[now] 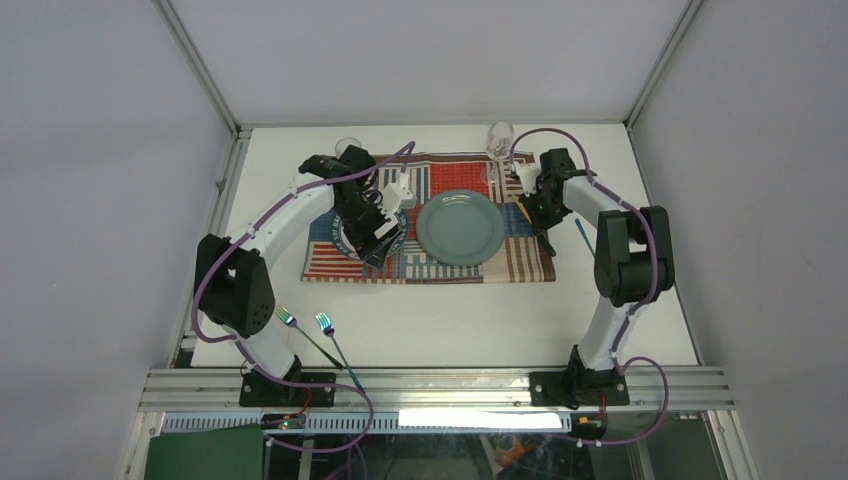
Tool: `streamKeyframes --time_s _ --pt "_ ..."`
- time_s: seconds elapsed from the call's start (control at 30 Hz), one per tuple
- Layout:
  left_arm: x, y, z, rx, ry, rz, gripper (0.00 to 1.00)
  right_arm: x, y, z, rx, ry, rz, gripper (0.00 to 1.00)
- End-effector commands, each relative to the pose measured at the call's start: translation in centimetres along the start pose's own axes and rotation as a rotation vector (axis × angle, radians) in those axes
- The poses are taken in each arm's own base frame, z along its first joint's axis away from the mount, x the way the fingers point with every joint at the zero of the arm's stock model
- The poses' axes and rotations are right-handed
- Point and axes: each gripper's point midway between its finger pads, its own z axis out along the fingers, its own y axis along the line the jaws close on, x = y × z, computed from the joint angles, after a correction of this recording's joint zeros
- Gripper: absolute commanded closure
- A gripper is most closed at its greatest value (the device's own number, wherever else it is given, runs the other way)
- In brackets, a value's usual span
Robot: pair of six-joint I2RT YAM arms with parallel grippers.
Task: Set the dinner table for one person
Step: Place the knife on the napkin.
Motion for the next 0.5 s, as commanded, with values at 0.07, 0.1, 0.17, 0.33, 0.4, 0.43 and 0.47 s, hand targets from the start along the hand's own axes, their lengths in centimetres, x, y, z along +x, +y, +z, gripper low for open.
streamKeyframes --time_s 0.07,0.1,0.17,0.33,0.4,0.43,0.47 --pt "-1.1 0.0 -1.0 -0.037 -0.050 0.034 0.20 -2.7 0.9 -0.6 -0.062 -0.057 0.020 1.00" --pt "-1.0 -0.1 -1.0 -0.036 -0.050 0.034 0.20 -2.6 1.0 -0.4 -0.061 -0.047 0.023 1.00" --pt "-0.9 -0.1 -1.0 -0.039 -0.050 0.037 0.20 -2.3 1.1 0.1 -0.069 -0.027 0.027 1.00" --pt "-0.6 -0.3 -1.0 -0.035 -0.050 0.038 0.20 -1.9 1.4 0.8 -0.073 -0.013 0.036 1.00" --pt "-0.5 -0.3 -1.0 -0.038 -0.050 0.038 0.20 -1.9 1.3 0.9 -0.064 -0.014 0.032 1.00" --pt "-0.5 -0.3 -1.0 -0.039 -0.050 0.039 0.20 -1.9 1.1 0.9 -0.055 -0.015 0.035 1.00" --pt "-0.5 -0.3 -1.0 -0.039 -0.049 0.039 0.20 -2.0 1.0 0.8 -0.049 -0.015 0.035 1.00"
